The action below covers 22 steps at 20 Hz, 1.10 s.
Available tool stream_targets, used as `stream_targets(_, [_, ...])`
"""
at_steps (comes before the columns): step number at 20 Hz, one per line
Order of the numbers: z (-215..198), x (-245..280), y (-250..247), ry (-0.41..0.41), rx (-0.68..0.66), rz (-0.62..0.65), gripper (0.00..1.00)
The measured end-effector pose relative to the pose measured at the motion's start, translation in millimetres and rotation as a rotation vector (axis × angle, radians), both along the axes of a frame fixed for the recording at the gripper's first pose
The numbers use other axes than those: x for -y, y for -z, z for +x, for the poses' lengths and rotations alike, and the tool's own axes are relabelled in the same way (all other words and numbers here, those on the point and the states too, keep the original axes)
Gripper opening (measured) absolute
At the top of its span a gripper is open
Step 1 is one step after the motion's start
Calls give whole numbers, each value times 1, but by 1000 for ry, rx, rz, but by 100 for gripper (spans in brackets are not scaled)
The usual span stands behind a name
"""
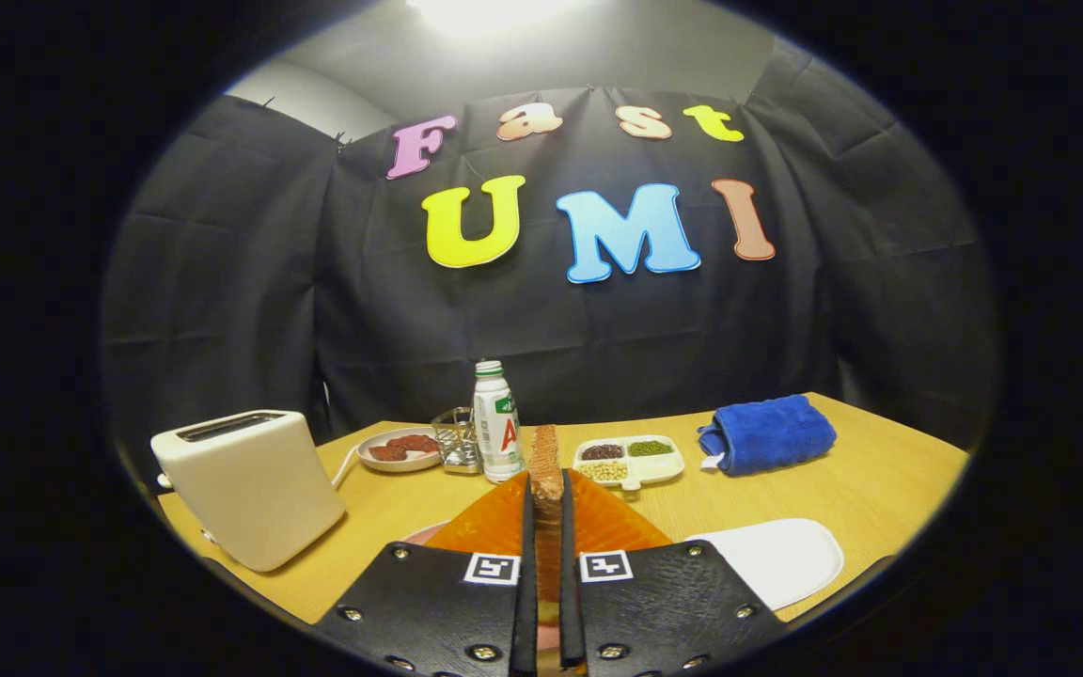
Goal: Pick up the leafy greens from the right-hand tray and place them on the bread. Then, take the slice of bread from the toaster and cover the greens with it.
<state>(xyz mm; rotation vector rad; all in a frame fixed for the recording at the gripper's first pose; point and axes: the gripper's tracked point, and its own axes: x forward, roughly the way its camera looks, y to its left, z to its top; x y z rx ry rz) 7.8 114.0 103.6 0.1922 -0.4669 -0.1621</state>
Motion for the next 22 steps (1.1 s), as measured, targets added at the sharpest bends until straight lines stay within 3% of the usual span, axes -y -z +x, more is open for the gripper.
stream_targets(8, [6,-2,15,27,-29,-6,9])
stream_targets(12, [10,-20,15,-6,-31,-26,9])
stream_targets(22, [35,-77,37,-241,-143,18,9])
